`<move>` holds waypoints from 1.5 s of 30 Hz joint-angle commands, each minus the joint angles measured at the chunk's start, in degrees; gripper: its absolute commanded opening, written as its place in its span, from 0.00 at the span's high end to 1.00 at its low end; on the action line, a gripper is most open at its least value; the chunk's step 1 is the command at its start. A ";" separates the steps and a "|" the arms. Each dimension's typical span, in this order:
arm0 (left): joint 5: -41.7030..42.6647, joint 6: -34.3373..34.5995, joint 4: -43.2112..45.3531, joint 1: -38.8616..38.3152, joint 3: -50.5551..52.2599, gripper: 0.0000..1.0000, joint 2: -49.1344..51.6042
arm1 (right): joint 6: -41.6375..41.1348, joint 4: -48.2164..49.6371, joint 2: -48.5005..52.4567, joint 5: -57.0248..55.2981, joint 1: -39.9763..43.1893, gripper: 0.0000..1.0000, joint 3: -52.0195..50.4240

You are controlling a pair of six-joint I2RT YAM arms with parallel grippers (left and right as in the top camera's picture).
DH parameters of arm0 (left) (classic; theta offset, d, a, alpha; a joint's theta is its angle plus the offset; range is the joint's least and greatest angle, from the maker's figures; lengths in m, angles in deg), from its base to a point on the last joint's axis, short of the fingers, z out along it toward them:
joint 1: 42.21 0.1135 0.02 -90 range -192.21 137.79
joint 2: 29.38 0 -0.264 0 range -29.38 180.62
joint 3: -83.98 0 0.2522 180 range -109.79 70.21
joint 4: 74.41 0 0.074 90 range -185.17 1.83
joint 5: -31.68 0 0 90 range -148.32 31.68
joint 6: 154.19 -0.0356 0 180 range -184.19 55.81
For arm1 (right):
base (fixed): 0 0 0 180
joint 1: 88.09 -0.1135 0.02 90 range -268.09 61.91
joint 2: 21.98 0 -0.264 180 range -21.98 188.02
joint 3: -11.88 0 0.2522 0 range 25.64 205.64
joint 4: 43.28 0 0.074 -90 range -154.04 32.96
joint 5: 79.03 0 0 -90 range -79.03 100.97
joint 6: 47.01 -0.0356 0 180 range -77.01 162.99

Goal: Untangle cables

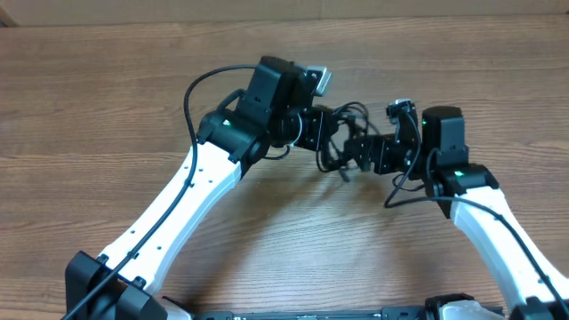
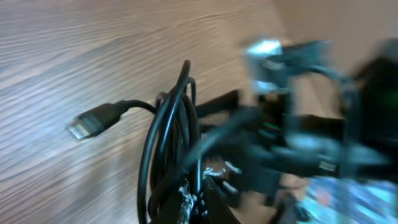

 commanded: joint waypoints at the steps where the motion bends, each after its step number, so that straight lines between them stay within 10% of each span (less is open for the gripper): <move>1: 6.45 0.33 0.07 0.09 -1.88 0.96 -0.35 | -1.84 1.40 3.26 0.76 -0.33 0.50 1.33; 4: -0.44 -0.13 -3.21 1.25 -1.88 0.96 -0.37 | -3.37 0.02 5.03 -3.65 -0.33 0.67 1.33; 7: -10.86 -0.09 -9.57 3.80 -1.88 0.97 -0.35 | -7.34 -3.45 5.33 -13.88 -0.33 0.51 1.36; 13: -15.52 -1.81 -15.87 12.33 -1.88 0.96 -0.37 | -17.42 -11.04 5.33 -35.30 -0.33 0.59 1.36; 22: -13.07 -1.60 -16.35 14.75 -1.79 0.96 -0.31 | -19.80 -5.70 5.33 -16.39 -0.33 0.64 1.36; 34: 20.85 -10.99 2.38 9.40 -1.90 0.96 -0.35 | -14.49 -5.31 5.33 -9.35 -0.33 0.36 1.36; 45: -14.43 -7.06 -13.44 11.13 -1.77 0.93 -0.24 | -13.79 -5.60 5.33 -9.60 -0.33 0.48 1.33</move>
